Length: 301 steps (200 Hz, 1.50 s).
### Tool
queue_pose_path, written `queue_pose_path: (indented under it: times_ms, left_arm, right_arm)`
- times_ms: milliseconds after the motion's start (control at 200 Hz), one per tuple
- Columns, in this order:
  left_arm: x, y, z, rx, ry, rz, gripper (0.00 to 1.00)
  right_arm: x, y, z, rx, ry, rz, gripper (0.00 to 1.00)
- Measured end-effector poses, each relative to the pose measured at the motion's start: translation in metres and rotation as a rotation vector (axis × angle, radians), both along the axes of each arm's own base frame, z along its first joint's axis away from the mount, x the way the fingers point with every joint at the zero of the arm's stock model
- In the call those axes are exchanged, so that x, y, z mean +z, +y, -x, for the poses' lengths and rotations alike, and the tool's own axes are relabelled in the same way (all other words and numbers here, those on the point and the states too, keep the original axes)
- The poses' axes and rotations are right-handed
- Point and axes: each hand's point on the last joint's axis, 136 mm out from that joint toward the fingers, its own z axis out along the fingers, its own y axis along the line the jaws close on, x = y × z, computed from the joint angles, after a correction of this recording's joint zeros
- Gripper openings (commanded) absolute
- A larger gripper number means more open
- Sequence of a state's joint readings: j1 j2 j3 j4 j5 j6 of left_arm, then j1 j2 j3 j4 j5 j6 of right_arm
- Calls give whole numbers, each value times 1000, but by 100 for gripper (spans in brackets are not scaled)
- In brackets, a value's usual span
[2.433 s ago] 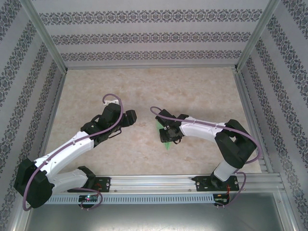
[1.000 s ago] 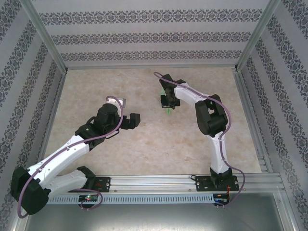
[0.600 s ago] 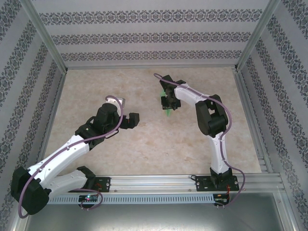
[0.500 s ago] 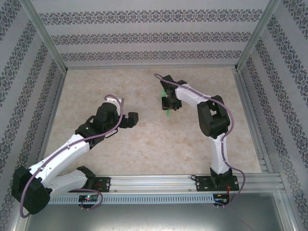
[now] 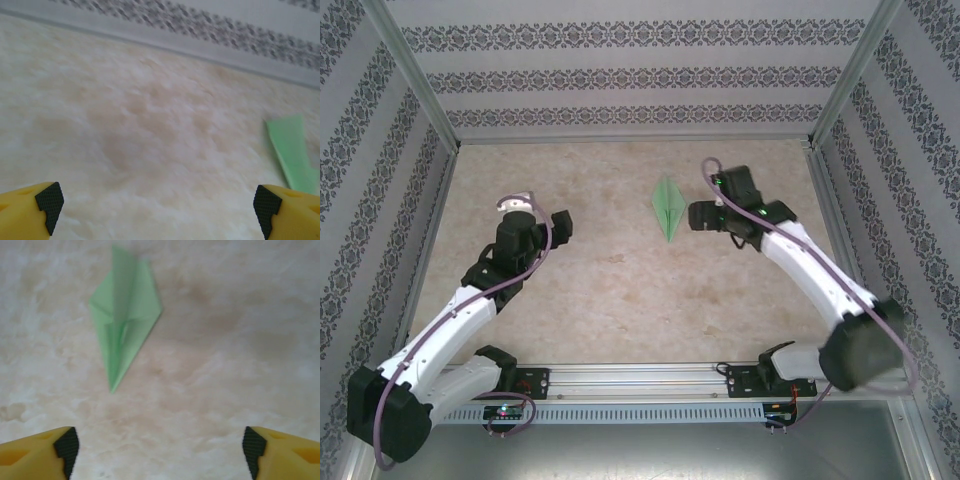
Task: Fold a paper plane with a square sheet of paper (fold left side to right side)
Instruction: Reset both arms
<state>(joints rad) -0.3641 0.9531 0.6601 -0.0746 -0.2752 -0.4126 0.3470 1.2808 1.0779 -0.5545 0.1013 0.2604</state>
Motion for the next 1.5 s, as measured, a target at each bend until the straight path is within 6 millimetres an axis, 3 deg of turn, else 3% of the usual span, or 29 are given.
queue_pose_path:
  times_ms: [95,225,355,435,530,615,729,814,954,1099,1504]
  left_arm:
    - [-13,21,-1,68,-36,-112,100]
    - [-35,42,-4,122,3,-258,100]
    - [-50,56,-12,150,27,-356,100]
    - [-65,62,-15,153,49,-398,100]
    - [-89,68,-17,138,86,-432,100]
    - [-106,70,-19,112,102,-440,100]
    - [-122,72,-27,82,99,-431,100]
    - [-124,71,-36,63,69,-418,100]
    - [-134,78,-47,41,43,-368,100]
    - [-146,87,-49,37,48,-334,100]
    - [-135,81,-61,1,10,-286,100]
  right_arm:
    - [-3,-42,9,-104,-78,8,98]
    - [-30,-95,18,-240,-131,16,98]
    - [-70,-121,22,-293,-177,48,98]
    - [-97,-126,25,-300,-183,60,98]
    - [-115,-132,19,-313,-189,60,98]
    - [-116,-134,6,-307,-227,53,98]
    - [-101,-129,-16,-274,-339,30,98]
    - [-95,-125,-30,-246,-406,21,98]
    - [-106,-117,-43,-193,-434,9,98]
    - [-106,-112,-45,-162,-448,6,98]
    - [-103,-103,-46,-130,-464,44,98]
